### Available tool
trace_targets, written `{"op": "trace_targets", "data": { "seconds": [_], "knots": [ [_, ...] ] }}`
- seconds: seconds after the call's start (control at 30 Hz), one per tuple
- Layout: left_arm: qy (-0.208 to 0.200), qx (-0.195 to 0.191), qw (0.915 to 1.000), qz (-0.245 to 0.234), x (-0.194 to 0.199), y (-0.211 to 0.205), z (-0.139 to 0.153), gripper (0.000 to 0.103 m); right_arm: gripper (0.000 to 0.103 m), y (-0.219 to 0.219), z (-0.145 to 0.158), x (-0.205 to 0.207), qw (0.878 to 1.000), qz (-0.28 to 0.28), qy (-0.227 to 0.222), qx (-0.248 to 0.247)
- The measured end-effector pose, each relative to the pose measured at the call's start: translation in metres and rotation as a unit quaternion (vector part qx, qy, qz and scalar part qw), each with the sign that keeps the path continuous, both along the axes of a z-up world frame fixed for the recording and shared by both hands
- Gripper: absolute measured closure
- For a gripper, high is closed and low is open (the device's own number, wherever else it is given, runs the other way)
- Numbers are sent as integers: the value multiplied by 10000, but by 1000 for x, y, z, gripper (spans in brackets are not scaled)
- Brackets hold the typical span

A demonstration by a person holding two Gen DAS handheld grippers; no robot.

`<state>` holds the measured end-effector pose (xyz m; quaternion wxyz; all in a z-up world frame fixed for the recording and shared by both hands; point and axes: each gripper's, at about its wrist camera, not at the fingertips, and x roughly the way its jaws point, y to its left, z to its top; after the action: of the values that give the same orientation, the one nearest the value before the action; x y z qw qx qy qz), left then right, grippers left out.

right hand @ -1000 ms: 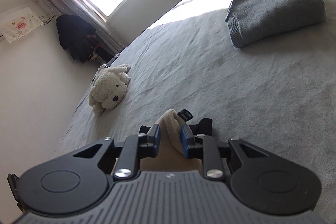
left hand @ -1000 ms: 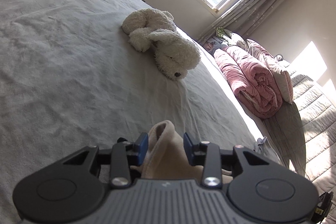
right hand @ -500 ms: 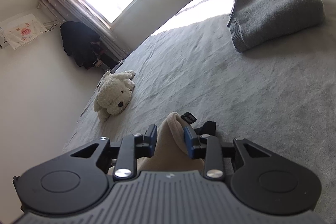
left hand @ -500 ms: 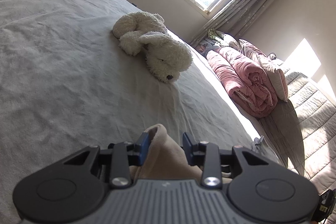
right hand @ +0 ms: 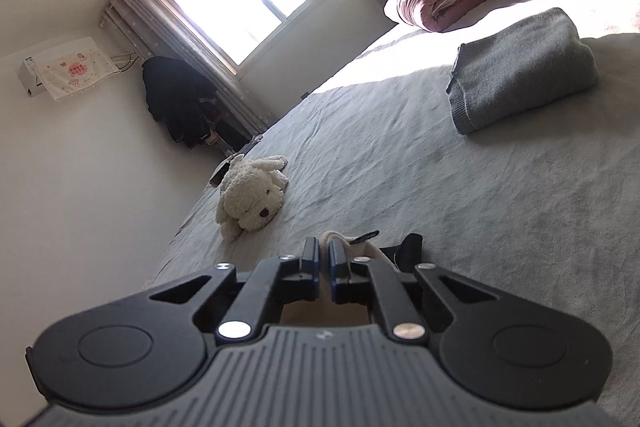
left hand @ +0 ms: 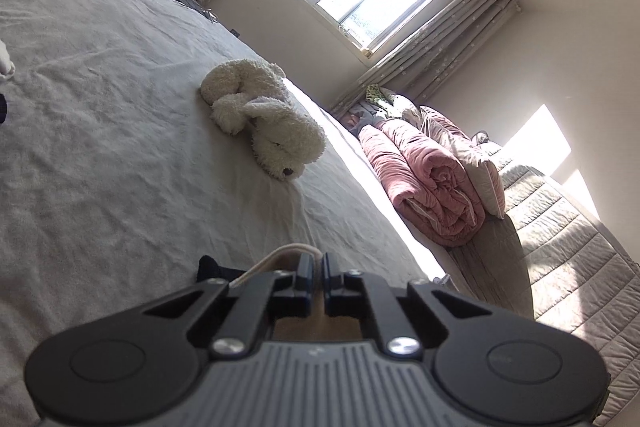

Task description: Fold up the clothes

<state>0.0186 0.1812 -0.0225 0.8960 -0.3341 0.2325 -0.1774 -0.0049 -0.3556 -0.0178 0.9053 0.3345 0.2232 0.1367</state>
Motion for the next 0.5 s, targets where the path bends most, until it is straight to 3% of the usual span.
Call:
{"op": "trace_targets", "data": {
  "seconds": [0.27,0.5],
  "knots": [
    [-170,28,9994,-312,-84,11,13,99,96,-5,17,-71,9992,309,-98,-217],
    [98,278,9982,-522,-139,10,-11,99,96,-10,-10,-118,9981,394,361,-321]
  ]
}}
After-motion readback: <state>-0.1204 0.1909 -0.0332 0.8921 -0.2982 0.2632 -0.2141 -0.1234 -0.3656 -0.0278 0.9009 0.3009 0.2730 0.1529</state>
